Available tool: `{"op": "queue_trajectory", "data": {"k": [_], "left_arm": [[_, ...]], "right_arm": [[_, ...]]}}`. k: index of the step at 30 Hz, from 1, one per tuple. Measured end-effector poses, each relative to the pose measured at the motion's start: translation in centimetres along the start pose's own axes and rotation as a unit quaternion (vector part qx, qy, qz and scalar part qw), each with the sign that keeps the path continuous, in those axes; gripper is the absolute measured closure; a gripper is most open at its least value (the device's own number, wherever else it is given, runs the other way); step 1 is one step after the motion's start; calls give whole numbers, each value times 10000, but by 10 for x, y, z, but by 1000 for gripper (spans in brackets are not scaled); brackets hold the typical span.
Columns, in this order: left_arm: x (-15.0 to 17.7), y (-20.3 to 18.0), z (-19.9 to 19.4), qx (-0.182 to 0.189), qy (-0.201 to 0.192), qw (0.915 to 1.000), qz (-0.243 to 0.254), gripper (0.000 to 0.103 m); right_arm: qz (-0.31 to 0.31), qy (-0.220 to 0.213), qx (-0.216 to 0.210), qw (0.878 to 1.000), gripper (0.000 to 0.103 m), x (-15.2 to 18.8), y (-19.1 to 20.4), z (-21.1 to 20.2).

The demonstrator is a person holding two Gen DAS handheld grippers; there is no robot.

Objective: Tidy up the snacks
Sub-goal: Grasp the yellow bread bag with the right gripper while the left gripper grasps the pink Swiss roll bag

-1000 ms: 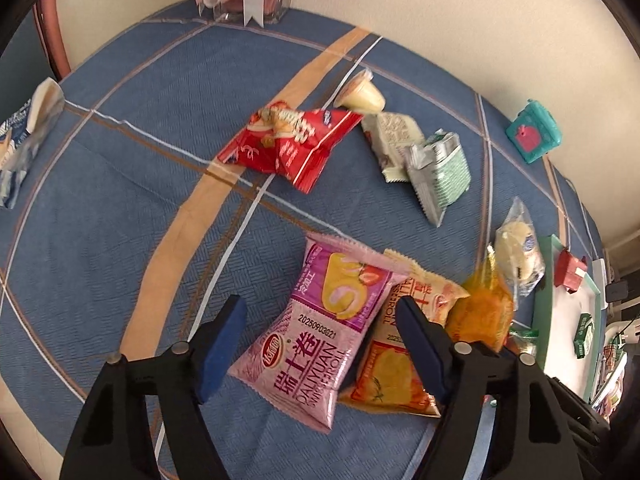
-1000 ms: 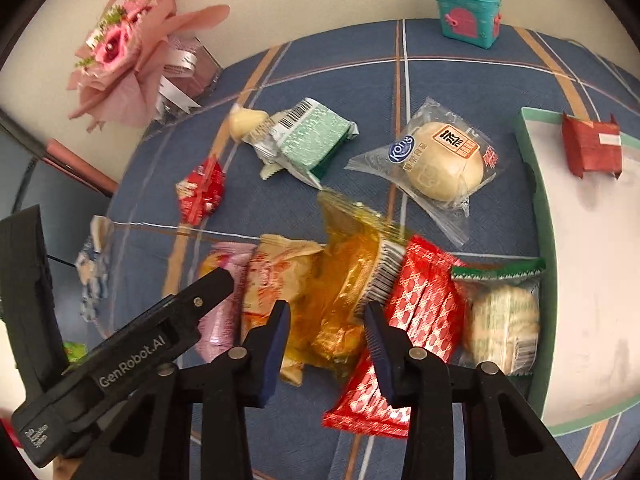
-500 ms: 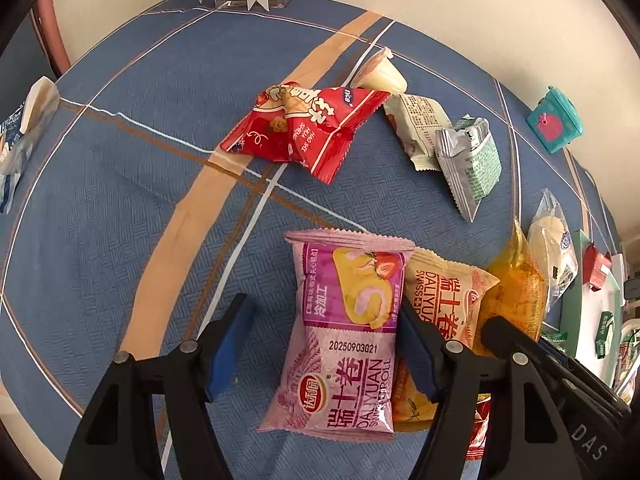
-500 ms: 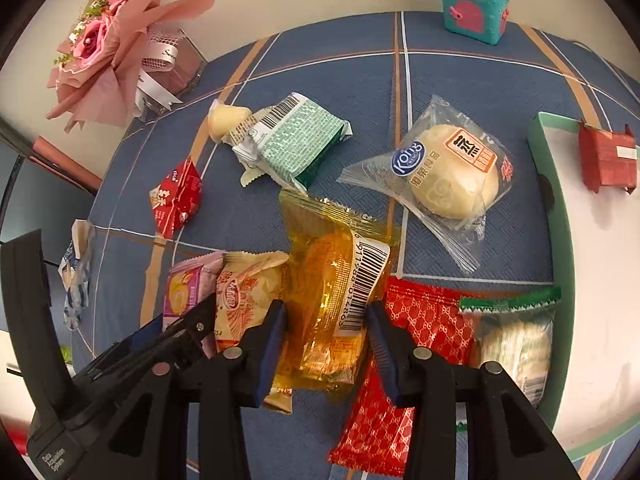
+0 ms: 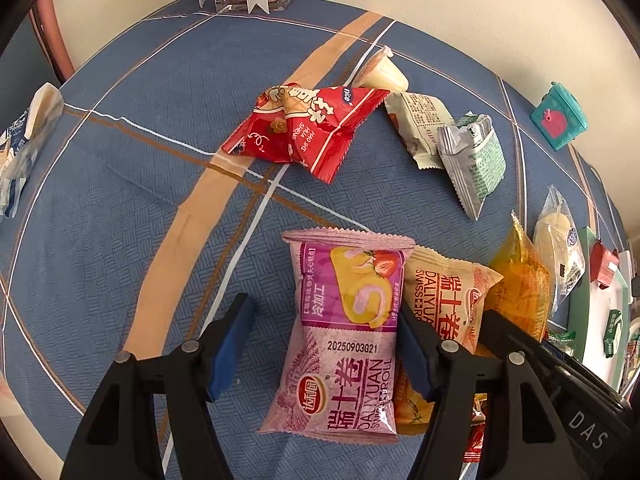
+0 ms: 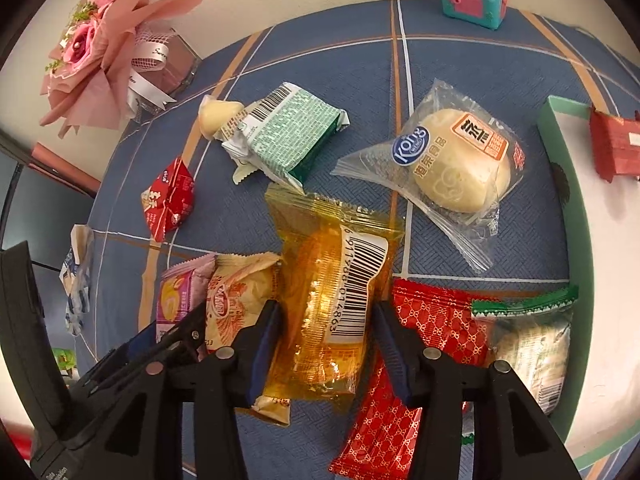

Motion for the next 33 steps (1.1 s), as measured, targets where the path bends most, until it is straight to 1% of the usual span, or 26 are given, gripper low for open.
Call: {"op": "queue_trajectory", "data": {"k": [6,11,18,21,25,33], "left_arm": [[1,-3,0,-46,-27,10000,2,35],[2,-3,-1,-121,-37,9999,25,39],[5,-4,-4,-192,-33,9998,61,39],[6,-1,-5,-180,-30,9998,19,42],[7,4,-7,-189,-43,9998,-40,46],[9,10,-8,-244,-39,9997,-36,49]], "right_arm": [[-10,-32,-24,10000,50,0,-3,0],[-141,-63,58,9999,50,0,1,2],[-236,-12,120,9996,54,2,2,1],[-260,35,116,9996,58,3,4,1],[-240,128,90,9996,59,4,3,1],[-410,230,584,9972,59,6,1,-4]]}}
Point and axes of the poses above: each gripper's, at about its wrist camera, not at the fingertips, and z roughly the way its jaws point, y to its left, x to its underside, the point moved 6 cm from there along z, roughly the way its jaws point
